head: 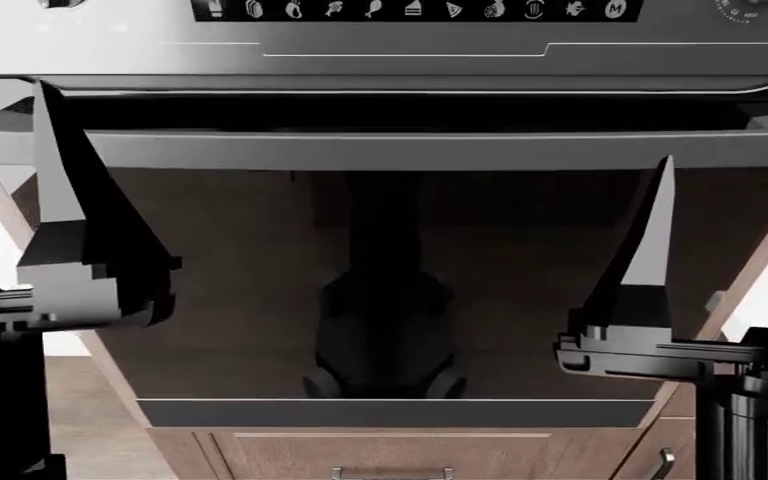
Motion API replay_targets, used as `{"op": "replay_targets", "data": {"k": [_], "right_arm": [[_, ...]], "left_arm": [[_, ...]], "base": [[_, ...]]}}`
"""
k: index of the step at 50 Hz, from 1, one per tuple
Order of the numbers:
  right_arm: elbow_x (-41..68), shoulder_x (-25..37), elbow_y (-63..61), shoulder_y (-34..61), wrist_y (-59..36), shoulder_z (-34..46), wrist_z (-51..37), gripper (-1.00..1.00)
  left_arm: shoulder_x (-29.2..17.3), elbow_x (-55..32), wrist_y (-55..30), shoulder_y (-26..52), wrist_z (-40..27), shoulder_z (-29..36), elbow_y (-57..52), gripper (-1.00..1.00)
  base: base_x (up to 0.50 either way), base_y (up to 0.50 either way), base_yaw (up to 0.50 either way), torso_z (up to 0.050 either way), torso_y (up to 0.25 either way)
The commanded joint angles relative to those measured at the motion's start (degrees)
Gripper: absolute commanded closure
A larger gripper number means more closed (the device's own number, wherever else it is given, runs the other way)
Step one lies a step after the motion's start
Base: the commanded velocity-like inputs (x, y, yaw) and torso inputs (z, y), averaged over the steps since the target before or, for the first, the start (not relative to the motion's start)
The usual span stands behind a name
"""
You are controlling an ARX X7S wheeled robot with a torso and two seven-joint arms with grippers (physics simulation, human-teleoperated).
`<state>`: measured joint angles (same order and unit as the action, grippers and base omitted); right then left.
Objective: Preheat the oven by turning the temperature knob.
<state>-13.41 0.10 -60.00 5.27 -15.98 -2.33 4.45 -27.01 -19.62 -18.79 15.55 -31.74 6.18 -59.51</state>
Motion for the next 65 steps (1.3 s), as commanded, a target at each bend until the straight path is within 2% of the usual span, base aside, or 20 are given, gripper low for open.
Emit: {"op": "replay_targets", "data": {"k": [1, 3, 5, 11, 20, 24, 26, 32, 42, 52, 61, 65], "right_arm": [[-0.15, -0.01, 0.01, -0.14, 0.01, 0.13, -0.11, -1.00], [-0.12, 0.00, 0.01, -0.09, -0.09, 0.13, -0.10, -1.00], [-0.02, 0.00, 0.01, -0.15, -0.02, 0.07, -0.04, -1.00], [0.06, 0.00, 0.01, -0.07, -0.15, 0.06, -0.12, -1.00], [0.15, 0.00, 0.01, -0.08, -0.21, 0.04, -0.27, -1.00], [0.17, -0.01, 0.01, -0.07, -0.28, -0.01, -0.33, -1.00], [0.03, 0.00, 0.01, 0.04, -0.50, 0.01, -0.43, -1.00], [-0.15, -0.01, 0.01, 0.00, -0.68, 0.19, -0.57, -1.00], [-0.03, -0.01, 0.01, -0.20, -0.62, 0.13, -0.63, -1.00], [0.07, -0.02, 0.01, -0.33, -0.44, 0.07, -0.66, -1.00], [-0.03, -0.01, 0.01, -0.17, -0.79, 0.10, -0.57, -1.00], [-0.07, -0.01, 0.01, -0.04, -0.83, 0.08, -0.59, -1.00]], "left_arm": [[-9.55, -10.95, -7.50, 8.89, -10.45, 3.33, -0.42, -1.00], [-12.25, -15.77, -13.00, 13.58, -14.76, 5.23, -0.37, -1.00], [-12.18, -22.56, -15.91, 16.77, -16.71, 3.57, 0.42, -1.00], [-13.20, -27.57, -22.64, 23.02, -20.71, 4.04, 1.46, -1.00], [-14.25, -40.31, -30.82, 32.35, -27.62, 2.62, 2.11, -1.00], [-14.35, -44.87, -33.19, 35.53, -29.97, 2.70, 3.18, -1.00], [-14.55, -52.17, -34.76, 38.53, -32.91, 2.02, 4.95, -1.00], [-15.35, -66.97, -37.81, 48.73, -39.84, 3.24, 9.47, -1.00], [-16.33, -79.12, -39.49, 55.53, -45.74, 6.73, 16.03, -1.00], [-17.53, -83.14, -40.89, 60.16, -47.65, 8.94, 20.86, -1.00], [-18.05, -78.81, -43.38, 62.34, -42.02, 10.39, 28.81, -1.00], [-17.93, -78.73, -44.04, 64.14, -41.83, 11.04, 30.96, -1.00]], "base": [[0.00, 0.00, 0.00, 0.000, 0.000], [0.00, 0.00, 0.00, 0.000, 0.000], [0.00, 0.00, 0.00, 0.000, 0.000], [0.00, 0.00, 0.00, 0.000, 0.000], [0.00, 0.00, 0.00, 0.000, 0.000], [0.00, 0.00, 0.00, 0.000, 0.000], [0.00, 0.00, 0.00, 0.000, 0.000], [0.00, 0.00, 0.00, 0.000, 0.000], [0.00, 0.00, 0.00, 0.000, 0.000], [0.00, 0.00, 0.00, 0.000, 0.000], [0.00, 0.00, 0.00, 0.000, 0.000], [0.00, 0.00, 0.00, 0.000, 0.000]]}}
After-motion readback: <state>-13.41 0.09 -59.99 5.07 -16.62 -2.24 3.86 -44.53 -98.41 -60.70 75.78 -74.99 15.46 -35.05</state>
